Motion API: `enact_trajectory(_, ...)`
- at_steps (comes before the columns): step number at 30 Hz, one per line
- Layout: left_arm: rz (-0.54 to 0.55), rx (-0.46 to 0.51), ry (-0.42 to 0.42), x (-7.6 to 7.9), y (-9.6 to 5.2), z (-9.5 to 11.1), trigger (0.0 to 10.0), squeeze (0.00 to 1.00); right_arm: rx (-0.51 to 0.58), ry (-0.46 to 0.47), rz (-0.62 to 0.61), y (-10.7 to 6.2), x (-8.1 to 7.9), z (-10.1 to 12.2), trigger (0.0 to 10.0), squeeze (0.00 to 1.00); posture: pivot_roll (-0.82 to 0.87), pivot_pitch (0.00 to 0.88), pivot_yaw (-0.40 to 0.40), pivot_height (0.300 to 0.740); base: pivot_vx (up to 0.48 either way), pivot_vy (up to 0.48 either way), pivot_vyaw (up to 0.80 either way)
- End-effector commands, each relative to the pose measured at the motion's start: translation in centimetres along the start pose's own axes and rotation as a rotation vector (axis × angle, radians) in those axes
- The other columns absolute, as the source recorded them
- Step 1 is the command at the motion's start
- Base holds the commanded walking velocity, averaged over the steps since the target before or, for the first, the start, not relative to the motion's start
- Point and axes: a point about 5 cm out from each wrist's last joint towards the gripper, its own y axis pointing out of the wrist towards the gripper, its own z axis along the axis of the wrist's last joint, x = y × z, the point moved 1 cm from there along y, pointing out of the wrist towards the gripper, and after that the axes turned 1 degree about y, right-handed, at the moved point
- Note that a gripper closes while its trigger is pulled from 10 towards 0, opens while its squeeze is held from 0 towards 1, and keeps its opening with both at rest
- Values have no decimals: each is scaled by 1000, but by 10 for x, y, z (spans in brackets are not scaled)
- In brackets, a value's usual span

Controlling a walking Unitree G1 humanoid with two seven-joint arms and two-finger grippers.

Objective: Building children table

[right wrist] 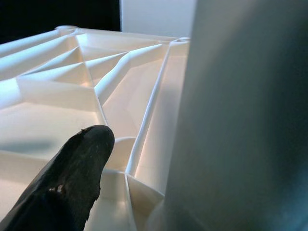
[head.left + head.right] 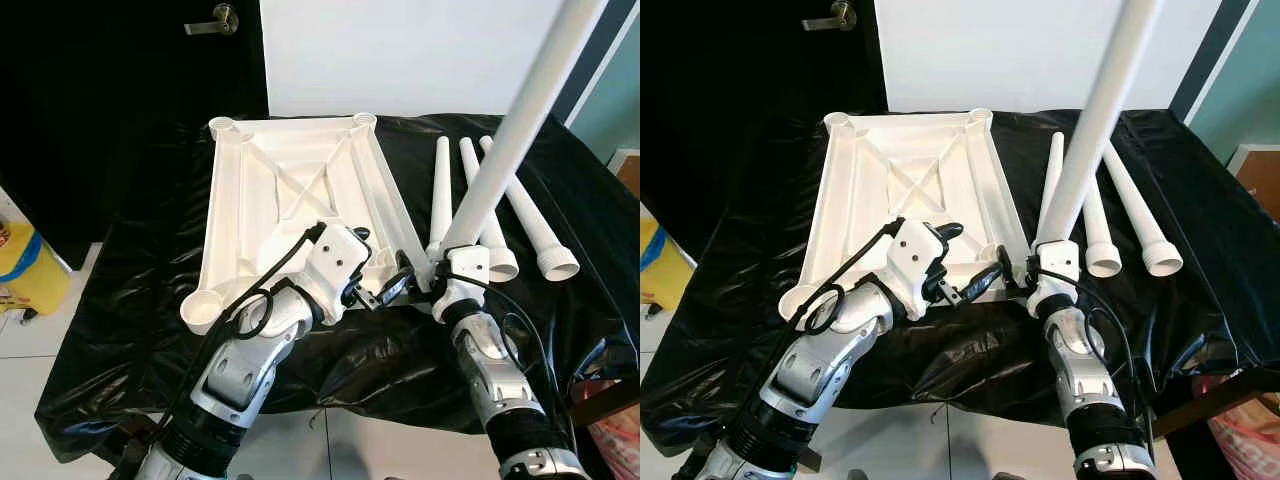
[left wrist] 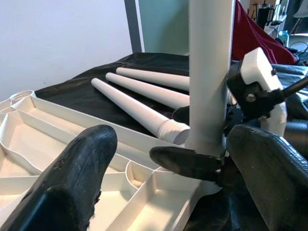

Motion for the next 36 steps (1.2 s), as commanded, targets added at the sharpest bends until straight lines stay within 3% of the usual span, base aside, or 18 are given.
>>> enact_trajectory(1, -22, 3, 13, 1, 2, 1, 10000, 0, 9, 2, 50, 3, -2, 2, 10000, 0, 0, 0, -43, 740, 0, 0, 0)
enact_trajectory(7, -14, 5, 16, -1, 2, 1, 10000, 0, -16, -44, 113, 3, 7, 2, 10000, 0, 0, 0, -42, 740, 0, 0, 0)
enact_trajectory(18, 28, -11, 34, -14, 1, 2, 10000, 0, -44, -39, 109, -2, 12, -5, 10000, 0, 1, 5, -40, 740, 0, 0, 0)
enact_trajectory(28, 66, -112, 58, -26, -6, -18, 10000, 0, -22, -43, 109, -11, 15, -5, 10000, 0, -14, 20, -31, 740, 0, 0, 0)
enact_trajectory(32, 121, -215, 69, -37, -10, -39, 10000, 0, 7, -41, 60, -17, 16, -3, 10000, 0, -19, 28, -34, 740, 0, 0, 0)
enact_trajectory(36, 142, -246, 73, -41, -11, -45, 10000, 0, 21, -36, 35, -20, 16, -2, 10000, 0, -19, 28, -34, 740, 0, 0, 0)
